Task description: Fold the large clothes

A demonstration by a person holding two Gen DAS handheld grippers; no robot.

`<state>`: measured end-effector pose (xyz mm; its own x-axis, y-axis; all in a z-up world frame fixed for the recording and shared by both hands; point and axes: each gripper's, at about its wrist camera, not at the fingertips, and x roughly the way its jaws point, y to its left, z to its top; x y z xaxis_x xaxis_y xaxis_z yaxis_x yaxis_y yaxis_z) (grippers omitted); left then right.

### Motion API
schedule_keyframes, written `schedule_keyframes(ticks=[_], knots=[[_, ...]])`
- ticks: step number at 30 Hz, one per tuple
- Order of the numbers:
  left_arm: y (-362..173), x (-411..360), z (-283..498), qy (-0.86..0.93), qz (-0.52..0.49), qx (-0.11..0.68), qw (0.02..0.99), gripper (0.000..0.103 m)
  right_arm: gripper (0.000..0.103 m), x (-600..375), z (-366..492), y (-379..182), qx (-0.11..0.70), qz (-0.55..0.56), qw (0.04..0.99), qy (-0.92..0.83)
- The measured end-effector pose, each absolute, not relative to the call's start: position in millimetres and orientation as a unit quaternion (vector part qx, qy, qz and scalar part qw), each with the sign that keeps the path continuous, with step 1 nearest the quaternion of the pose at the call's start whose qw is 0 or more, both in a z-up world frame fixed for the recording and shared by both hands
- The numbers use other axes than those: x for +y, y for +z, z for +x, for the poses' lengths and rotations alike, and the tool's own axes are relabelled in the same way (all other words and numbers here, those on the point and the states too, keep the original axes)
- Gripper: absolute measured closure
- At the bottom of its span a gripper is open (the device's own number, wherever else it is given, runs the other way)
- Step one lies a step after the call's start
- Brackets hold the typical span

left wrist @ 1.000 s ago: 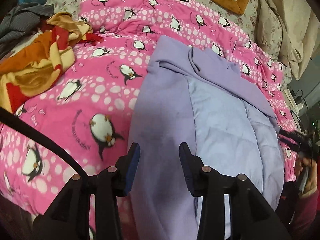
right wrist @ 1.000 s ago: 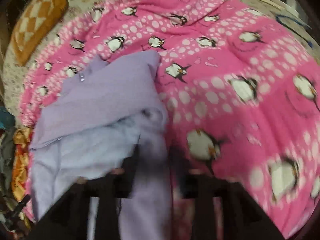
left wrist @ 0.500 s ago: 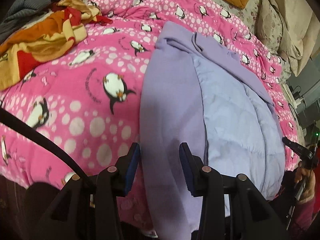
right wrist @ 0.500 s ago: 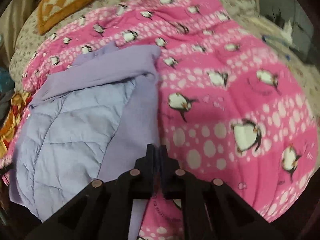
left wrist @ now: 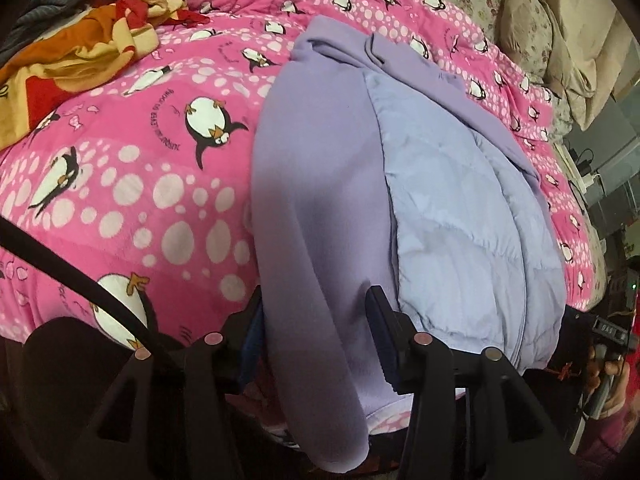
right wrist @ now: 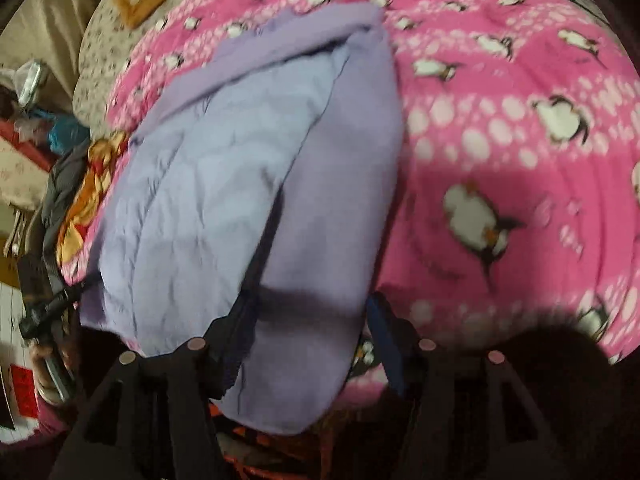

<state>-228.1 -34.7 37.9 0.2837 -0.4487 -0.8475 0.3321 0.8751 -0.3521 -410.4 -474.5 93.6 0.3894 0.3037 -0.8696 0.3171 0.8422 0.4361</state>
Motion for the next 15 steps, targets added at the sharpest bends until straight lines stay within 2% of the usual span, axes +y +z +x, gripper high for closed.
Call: schedule_keyframes(ticks=[15], knots=[[33.0, -37.3, -232.4, -0.243, -0.047, 0.539, 0.805, 0.082, 0.039, -436.7, -428.5, 85.2, 0.57, 0.244, 0.78, 0.078]])
